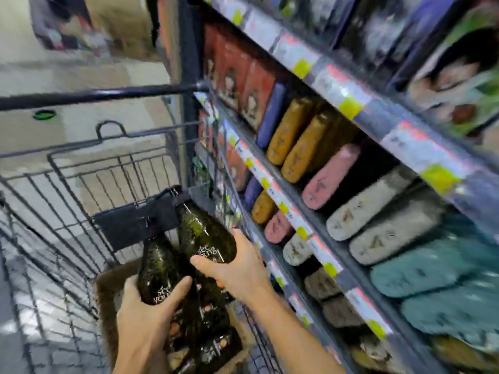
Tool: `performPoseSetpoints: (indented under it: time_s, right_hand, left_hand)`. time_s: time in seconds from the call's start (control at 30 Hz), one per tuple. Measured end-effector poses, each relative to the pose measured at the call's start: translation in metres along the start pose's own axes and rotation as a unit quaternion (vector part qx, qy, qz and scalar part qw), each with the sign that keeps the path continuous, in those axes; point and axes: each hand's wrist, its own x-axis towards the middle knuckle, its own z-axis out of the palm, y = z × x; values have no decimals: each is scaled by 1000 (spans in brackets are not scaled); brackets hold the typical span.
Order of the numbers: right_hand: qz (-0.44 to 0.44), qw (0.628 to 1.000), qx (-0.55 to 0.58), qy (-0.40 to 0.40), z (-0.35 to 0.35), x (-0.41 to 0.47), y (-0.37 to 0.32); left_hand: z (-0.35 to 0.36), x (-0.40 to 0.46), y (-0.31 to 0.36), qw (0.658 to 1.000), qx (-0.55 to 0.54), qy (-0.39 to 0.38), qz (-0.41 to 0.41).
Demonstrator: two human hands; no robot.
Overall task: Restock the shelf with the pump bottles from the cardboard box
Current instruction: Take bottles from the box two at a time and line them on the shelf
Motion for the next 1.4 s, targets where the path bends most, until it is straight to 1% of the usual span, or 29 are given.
performPoseSetpoints:
  time_s: [0.1, 0.23, 0.33, 0.43, 0.53, 0.67, 0.73, 0.8, 0.9, 0.97, 1.1, 1.23, 1.4]
  right_hand:
    - [-36, 993, 51, 102, -56, -35, -51]
    - [-86, 969, 95, 209, -129, -107, -102]
    - [-117, 948, 116, 272, -179, -174, -129]
    - [-141, 919, 135, 342, -222, -247, -146]
    - [-143, 885, 125, 425, -260, -319, -153]
    - [-141, 844, 130, 500, -307, -411, -152]
    - [-139, 820, 123, 541, -330, -449, -143]
    - [-132, 799, 109, 576, -352, -478, -128]
    - [-112, 777, 116, 609, -383, -512, -93]
    - [-97, 771, 131, 616, -404, -528, -64]
    - [-45, 764, 154, 625, -458, -534, 1]
    - [9, 777, 148, 612, -518, -518, 56]
    - [50, 799, 142, 581, -554, -484, 105]
  left_hand:
    - [-3, -35, 70, 991, 0, -60, 121]
    - [-7, -98, 153, 952, -5, -139, 271]
    - [-7, -158, 200, 918, -17, -182, 351]
    - [0, -224, 226, 888, -24, -210, 410]
    - [9, -297, 244, 851, -40, -246, 463]
    - [28, -391, 259, 810, -83, -328, 479]
    - [41, -435, 260, 785, -86, -372, 487]
    - [59, -472, 257, 765, -86, -403, 495]
    - [94, -516, 244, 746, -75, -437, 496]
    - [117, -542, 232, 730, -64, -463, 499]
    - [155, -583, 214, 712, -30, -489, 504]
    - [192, -607, 204, 720, -19, -515, 465]
    - [224, -611, 197, 734, -10, -508, 450]
